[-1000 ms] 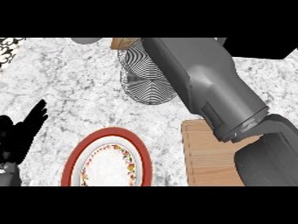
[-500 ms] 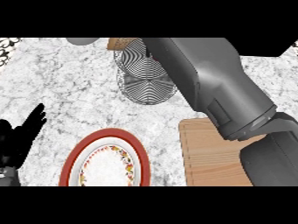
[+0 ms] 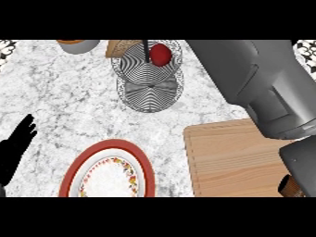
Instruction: Pick the tomato from the cutting board and place it in the tiered basket
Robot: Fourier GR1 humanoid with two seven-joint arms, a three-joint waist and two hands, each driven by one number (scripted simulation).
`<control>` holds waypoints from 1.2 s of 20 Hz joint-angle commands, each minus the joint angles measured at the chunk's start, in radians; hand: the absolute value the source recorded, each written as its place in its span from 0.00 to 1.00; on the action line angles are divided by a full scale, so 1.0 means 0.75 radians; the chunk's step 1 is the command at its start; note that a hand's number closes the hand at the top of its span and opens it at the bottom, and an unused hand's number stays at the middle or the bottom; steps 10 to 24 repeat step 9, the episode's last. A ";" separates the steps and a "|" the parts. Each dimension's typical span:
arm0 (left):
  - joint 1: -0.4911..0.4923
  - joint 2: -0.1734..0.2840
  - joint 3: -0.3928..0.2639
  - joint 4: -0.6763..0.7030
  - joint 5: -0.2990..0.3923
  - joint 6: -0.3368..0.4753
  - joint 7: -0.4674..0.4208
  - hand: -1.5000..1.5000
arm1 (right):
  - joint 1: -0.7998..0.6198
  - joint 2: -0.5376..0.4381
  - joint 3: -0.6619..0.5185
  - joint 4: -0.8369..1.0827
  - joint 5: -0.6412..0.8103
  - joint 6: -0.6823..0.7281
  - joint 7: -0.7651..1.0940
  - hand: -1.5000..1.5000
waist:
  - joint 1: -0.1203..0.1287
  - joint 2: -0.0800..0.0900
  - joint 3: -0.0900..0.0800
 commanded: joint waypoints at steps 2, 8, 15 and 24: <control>0.044 0.004 0.020 0.001 0.008 0.003 0.021 0.50 | 0.096 -0.068 -0.152 -0.231 -0.144 -0.176 -0.034 0.00 | -0.069 -0.028 0.005; 0.132 -0.018 0.028 -0.018 -0.005 0.022 -0.036 0.50 | 0.396 -0.055 -0.170 -0.599 -0.236 -0.181 -0.162 0.00 | -0.119 -0.045 0.006; 0.131 0.012 0.052 -0.055 0.031 -0.009 -0.009 0.50 | 0.422 -0.017 -0.161 -0.668 -0.260 -0.149 -0.142 0.00 | -0.109 -0.047 0.006; 0.131 0.012 0.052 -0.055 0.031 -0.009 -0.009 0.50 | 0.422 -0.017 -0.161 -0.668 -0.260 -0.149 -0.142 0.00 | -0.109 -0.047 0.006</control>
